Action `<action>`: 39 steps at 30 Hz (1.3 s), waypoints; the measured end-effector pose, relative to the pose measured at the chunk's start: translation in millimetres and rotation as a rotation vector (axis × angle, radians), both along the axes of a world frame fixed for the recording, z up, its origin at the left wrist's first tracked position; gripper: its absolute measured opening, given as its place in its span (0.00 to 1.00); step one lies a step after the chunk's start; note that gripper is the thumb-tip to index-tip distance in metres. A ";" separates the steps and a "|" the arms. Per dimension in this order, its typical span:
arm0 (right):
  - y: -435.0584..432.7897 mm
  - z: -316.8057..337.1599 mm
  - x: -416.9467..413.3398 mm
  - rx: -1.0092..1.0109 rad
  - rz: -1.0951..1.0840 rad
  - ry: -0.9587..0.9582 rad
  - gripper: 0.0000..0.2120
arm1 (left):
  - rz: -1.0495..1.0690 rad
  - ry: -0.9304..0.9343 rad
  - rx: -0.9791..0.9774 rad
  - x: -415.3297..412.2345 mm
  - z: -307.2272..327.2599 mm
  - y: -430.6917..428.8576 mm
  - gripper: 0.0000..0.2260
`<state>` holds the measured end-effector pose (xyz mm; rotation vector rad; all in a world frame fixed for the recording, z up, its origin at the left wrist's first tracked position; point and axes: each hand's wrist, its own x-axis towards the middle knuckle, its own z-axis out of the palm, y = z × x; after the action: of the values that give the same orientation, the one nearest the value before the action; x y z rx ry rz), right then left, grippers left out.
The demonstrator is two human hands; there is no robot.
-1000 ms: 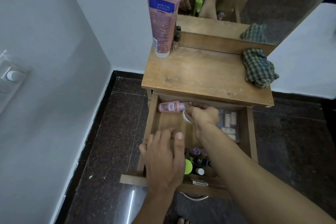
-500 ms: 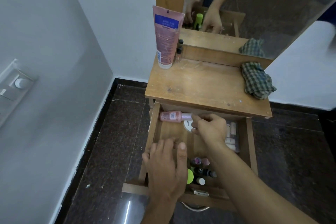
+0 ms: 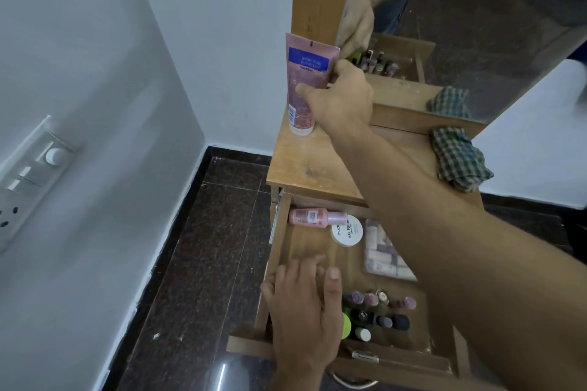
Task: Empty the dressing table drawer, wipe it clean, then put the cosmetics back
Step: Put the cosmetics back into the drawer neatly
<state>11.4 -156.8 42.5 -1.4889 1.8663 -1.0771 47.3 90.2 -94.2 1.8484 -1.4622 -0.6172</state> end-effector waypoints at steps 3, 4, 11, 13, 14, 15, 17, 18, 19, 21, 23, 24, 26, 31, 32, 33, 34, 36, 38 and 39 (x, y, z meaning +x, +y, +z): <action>-5.0 -7.5 -0.2 -0.007 0.021 0.000 0.13 | -0.003 0.000 -0.005 0.2 0.3 -0.2 0.28; -5.6 -8.9 -1.5 -0.017 0.026 -0.003 0.12 | -0.002 -0.004 -0.007 0.4 0.9 -0.6 0.28; 57.9 14.8 -30.1 -0.136 -0.036 -0.323 0.09 | 0.038 0.017 -0.045 1.6 0.8 -0.7 0.28; 101.0 20.6 -49.4 -0.063 -0.083 -0.520 0.06 | 0.044 0.034 -0.045 2.2 1.6 -0.3 0.28; 123.8 20.4 -59.8 -0.002 -0.106 -0.608 0.05 | 0.046 0.042 -0.048 2.6 2.5 0.4 0.28; 145.3 16.7 -70.8 0.064 -0.142 -0.684 0.06 | 0.051 0.050 -0.056 2.8 3.8 1.1 0.26; 177.3 -3.3 -89.6 0.215 -0.263 -0.794 0.07 | 0.061 0.062 -0.073 4.1 6.1 2.0 0.24; 188.7 -16.3 -97.6 0.295 -0.338 -0.838 0.09 | 0.063 0.059 -0.074 3.8 7.4 2.1 0.25; 196.6 -30.8 -104.2 0.370 -0.404 -0.876 0.11 | 0.058 0.041 -0.071 3.8 8.7 2.1 0.25; 204.5 -57.9 -112.4 0.493 -0.475 -0.941 0.15 | 0.016 -0.038 -0.065 1.8 11.3 0.9 0.23; 204.1 -78.7 -113.4 0.600 -0.493 -1.006 0.15 | -0.049 -0.144 -0.074 -0.1 14.0 -2.3 0.20; 201.5 -86.0 -112.3 0.650 -0.494 -1.046 0.14 | -0.085 -0.202 -0.083 -0.7 15.8 -5.4 0.19; 194.1 -95.4 -109.4 0.738 -0.469 -1.135 0.10 | -0.163 -0.329 -0.067 -1.6 19.5 -17.0 0.21; 168.3 -106.5 -108.4 0.820 -0.433 -1.249 0.13 | -0.328 -0.631 0.033 5.9 12.7 -58.3 0.29; 163.7 -105.6 -108.0 0.830 -0.420 -1.236 0.11 | -0.342 -0.693 0.033 8.6 9.3 -65.0 0.29; 159.6 -104.2 -106.8 0.844 -0.407 -1.223 0.09 | -0.358 -0.742 0.044 11.3 6.3 -71.1 0.30; 156.2 -104.0 -105.7 0.859 -0.399 -1.209 0.08 | -0.374 -0.777 0.057 14.5 3.6 -76.7 0.30; 151.6 -104.8 -103.7 0.891 -0.386 -1.192 0.08 | -0.411 -0.827 0.069 21.1 -1.2 -87.3 0.30; 149.8 -106.9 -101.6 0.916 -0.374 -1.181 0.07 | -0.455 -0.868 0.067 27.3 -3.1 -94.1 0.29; 149.5 -108.6 -101.8 0.928 -0.372 -1.170 0.07 | -0.483 -0.880 0.068 29.5 -5.0 -96.3 0.30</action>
<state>-90.4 -7.2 -66.0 0.0876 1.3671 -0.7326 76.8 -6.2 -99.3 1.9163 -2.5223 -0.0208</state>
